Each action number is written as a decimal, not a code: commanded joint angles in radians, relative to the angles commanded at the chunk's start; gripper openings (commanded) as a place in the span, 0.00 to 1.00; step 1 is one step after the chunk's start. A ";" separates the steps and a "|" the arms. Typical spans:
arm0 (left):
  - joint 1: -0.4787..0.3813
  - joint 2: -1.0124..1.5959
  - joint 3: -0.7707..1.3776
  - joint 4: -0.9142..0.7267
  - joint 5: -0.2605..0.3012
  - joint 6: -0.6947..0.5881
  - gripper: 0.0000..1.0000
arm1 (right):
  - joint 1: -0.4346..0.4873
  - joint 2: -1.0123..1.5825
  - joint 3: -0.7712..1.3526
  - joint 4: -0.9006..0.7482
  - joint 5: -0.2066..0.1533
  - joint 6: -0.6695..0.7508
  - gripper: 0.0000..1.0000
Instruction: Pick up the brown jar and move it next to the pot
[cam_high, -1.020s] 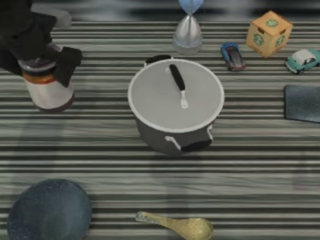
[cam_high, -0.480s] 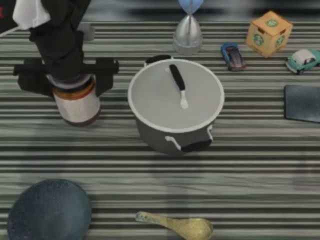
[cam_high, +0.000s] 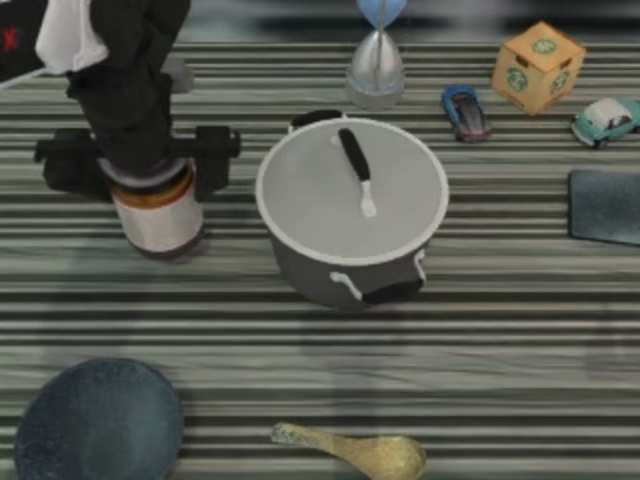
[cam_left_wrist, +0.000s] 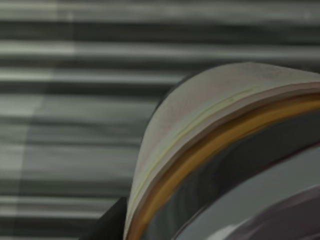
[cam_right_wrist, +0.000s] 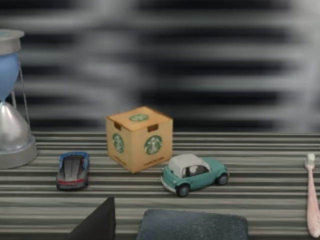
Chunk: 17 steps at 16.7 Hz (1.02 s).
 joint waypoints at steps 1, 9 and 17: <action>0.000 0.011 -0.017 0.028 0.000 0.001 0.00 | 0.000 0.000 0.000 0.000 0.000 0.000 1.00; 0.002 0.042 -0.062 0.110 0.000 0.003 0.08 | 0.000 0.000 0.000 0.000 0.000 0.000 1.00; 0.002 0.042 -0.062 0.110 0.000 0.003 0.68 | 0.000 0.000 0.000 0.000 0.000 0.000 1.00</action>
